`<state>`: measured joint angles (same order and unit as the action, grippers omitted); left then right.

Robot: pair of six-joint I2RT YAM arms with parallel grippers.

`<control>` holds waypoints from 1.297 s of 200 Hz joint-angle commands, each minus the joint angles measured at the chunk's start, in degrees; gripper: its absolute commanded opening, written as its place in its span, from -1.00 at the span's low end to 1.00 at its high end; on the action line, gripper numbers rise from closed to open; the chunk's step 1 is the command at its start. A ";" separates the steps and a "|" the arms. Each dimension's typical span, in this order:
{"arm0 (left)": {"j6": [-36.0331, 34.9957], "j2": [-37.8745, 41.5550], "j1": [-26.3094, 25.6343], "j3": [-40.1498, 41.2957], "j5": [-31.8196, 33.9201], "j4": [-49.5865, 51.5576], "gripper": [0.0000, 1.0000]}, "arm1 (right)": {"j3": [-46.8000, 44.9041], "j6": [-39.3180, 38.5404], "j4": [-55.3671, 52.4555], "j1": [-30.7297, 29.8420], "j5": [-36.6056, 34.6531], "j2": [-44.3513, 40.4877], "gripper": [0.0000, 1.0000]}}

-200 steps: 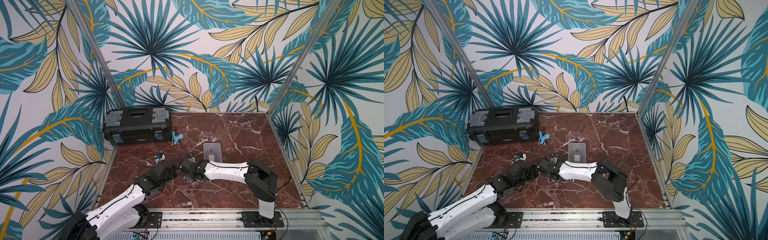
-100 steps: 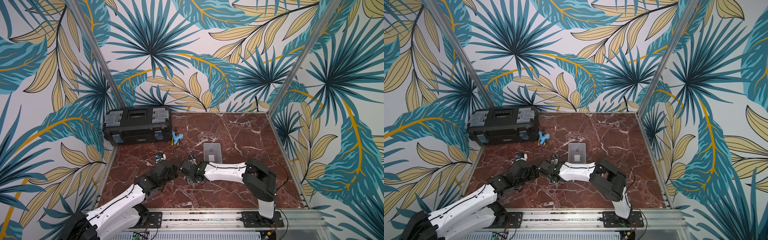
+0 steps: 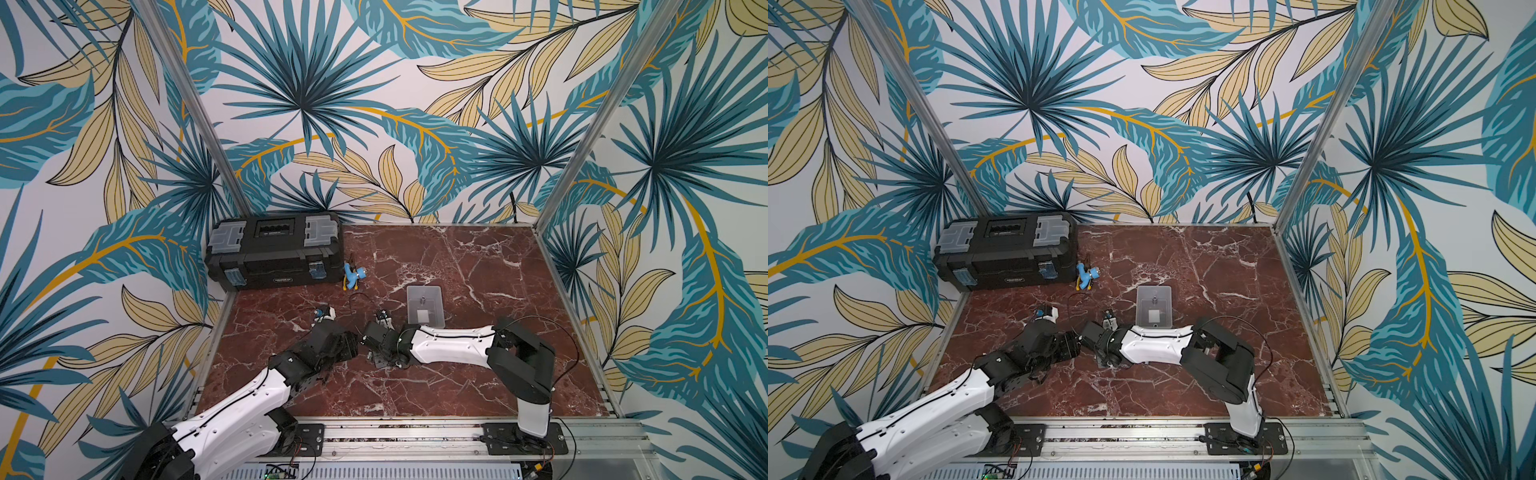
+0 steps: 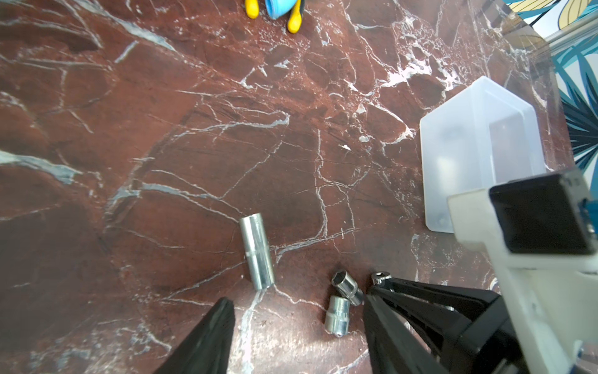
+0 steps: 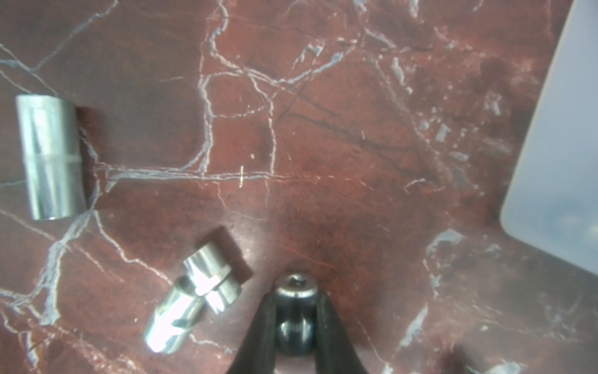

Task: Put the socket on the desktop into the storage box
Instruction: Pick up the socket head at the center of the board, then place the socket head in the storage box.

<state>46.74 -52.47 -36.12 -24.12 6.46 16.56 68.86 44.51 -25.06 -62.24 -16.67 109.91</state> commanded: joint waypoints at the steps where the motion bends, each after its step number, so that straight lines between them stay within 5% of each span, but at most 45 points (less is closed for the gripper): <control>1: -1.34 0.88 0.30 0.52 -4.17 -3.52 0.33 | -3.80 -1.30 1.93 -0.07 -0.56 -4.48 -1.00; 49: -2.43 4.11 0.26 0.89 -9.36 -7.34 0.31 | -13.59 -3.79 11.95 -0.12 -0.24 -17.63 -1.00; 101: -2.98 4.19 0.18 1.91 -14.11 -11.64 0.25 | -15.65 -4.26 9.75 0.16 -4.16 -27.90 -1.00; 259: -5.68 -2.90 -8.58 -2.56 -15.20 -16.38 0.24 | -12.46 -1.51 -3.83 10.23 -6.69 -37.30 -1.00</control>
<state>42.83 -54.15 -43.66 -23.94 -8.21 2.50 55.83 41.58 -25.89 -53.65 -22.92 72.71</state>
